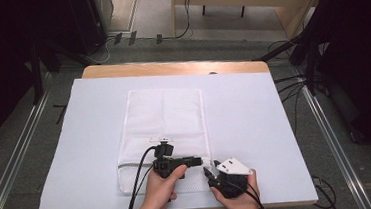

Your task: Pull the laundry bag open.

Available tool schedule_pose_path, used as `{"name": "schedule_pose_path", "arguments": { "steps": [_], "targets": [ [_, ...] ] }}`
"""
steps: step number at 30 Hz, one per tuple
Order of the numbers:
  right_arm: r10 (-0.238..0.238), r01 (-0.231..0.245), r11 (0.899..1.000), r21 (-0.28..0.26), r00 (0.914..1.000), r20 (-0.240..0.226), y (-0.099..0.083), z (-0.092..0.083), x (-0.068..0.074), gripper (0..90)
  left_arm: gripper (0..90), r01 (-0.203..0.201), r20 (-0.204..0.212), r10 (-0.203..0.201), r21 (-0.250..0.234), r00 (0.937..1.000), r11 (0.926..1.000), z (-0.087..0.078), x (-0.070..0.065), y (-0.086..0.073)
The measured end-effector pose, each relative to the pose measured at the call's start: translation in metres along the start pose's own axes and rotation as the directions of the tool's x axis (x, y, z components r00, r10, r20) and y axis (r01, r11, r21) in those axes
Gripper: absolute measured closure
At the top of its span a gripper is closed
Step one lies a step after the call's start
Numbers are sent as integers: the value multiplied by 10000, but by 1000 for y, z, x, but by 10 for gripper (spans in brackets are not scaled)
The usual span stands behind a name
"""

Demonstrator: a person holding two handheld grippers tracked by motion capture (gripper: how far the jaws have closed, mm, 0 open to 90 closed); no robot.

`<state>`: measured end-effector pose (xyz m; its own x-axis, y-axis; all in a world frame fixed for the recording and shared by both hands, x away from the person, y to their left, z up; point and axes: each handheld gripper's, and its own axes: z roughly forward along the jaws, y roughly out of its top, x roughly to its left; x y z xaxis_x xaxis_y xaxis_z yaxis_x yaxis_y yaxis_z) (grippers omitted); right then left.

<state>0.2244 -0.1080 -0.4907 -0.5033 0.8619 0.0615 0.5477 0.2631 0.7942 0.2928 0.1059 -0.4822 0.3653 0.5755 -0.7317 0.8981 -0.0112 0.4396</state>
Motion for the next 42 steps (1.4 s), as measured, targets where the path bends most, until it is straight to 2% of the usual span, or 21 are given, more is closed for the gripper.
{"name": "schedule_pose_path", "arguments": {
  "steps": [6,9,11,13,15,16,19,22,24,28,33,35,38,42],
  "targets": [
    [-130,129,9998,177,9999,58,3,1,5,648,570,22,-36,-22,-57,10000,10000,1,1,-1],
    [-294,291,9995,158,9995,141,5,2,8,828,566,39,-93,-40,-147,9999,9999,1,2,-1],
    [-490,489,9987,152,9988,81,5,3,10,872,565,89,-50,-90,-176,9999,9998,0,2,-1],
    [-586,586,9982,91,9983,-7,5,2,10,877,563,64,-64,-65,-166,10000,9998,-1,2,-1],
    [-496,495,9985,-221,9987,-68,5,-1,9,878,559,102,-85,-104,-214,9999,9997,-1,2,-1],
    [-573,565,9963,-641,9983,-103,6,-5,9,879,558,44,-36,-45,-268,10000,9996,-3,2,-1],
    [-898,889,9863,-1390,9960,-4,11,-14,11,880,537,-25,188,32,-378,9998,9993,-6,2,0],
    [-1020,992,9779,-1843,9948,-60,13,-20,11,880,529,293,514,-275,-354,9983,9989,-9,2,0],
    [-1075,1048,9756,-1927,9942,-36,13,-21,11,880,534,539,805,-515,-282,9954,9981,-9,5,0],
    [-1055,1003,9733,-2063,9943,-142,13,-22,10,880,544,1051,1361,-1016,-185,9855,9943,-8,9,0],
    [-1097,1030,9736,-2036,9937,-218,12,-22,9,880,548,1331,2060,-1293,-50,9700,9911,-7,10,0],
    [-1155,1096,9732,-2023,9931,-176,12,-21,9,879,558,1202,1928,-1165,-78,9743,9927,-8,9,0],
    [-1201,1155,9724,-2027,9927,-106,12,-22,10,879,603,1230,1901,-1177,-163,9747,9923,-10,10,0],
    [-1119,1079,9746,-1961,9937,-94,12,-22,8,879,663,1224,2132,-1129,-321,9705,9920,-13,11,1]
  ]
}}
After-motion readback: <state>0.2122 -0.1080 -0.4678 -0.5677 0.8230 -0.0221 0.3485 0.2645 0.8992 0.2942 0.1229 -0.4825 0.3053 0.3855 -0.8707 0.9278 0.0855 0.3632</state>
